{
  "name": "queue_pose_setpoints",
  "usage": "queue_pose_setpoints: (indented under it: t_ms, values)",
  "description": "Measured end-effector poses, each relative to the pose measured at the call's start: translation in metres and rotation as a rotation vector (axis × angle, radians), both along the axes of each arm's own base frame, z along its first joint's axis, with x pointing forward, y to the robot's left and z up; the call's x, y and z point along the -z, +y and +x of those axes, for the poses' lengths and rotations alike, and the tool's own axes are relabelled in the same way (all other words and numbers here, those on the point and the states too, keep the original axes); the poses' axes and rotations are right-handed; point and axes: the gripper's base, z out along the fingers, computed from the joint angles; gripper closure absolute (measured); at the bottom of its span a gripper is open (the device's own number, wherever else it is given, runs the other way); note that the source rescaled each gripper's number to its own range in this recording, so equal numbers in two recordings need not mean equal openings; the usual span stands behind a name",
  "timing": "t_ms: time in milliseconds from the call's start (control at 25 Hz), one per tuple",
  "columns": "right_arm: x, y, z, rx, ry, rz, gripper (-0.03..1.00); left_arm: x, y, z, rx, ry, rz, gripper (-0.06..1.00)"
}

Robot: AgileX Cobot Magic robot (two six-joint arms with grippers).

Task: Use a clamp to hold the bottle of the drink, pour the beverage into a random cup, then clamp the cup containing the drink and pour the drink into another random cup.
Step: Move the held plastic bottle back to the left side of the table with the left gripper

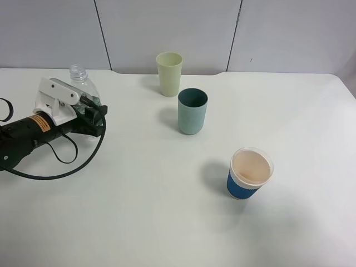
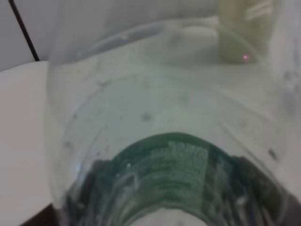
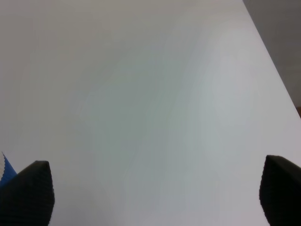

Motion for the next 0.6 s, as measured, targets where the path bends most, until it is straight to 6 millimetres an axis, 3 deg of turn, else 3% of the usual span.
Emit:
queue_pose_setpoints:
  t_ms: [600]
  values:
    - [0.000, 0.000, 0.000, 0.000, 0.000, 0.000, 0.18, -0.001, 0.024, 0.011, 0.035, -0.031, 0.023, 0.87]
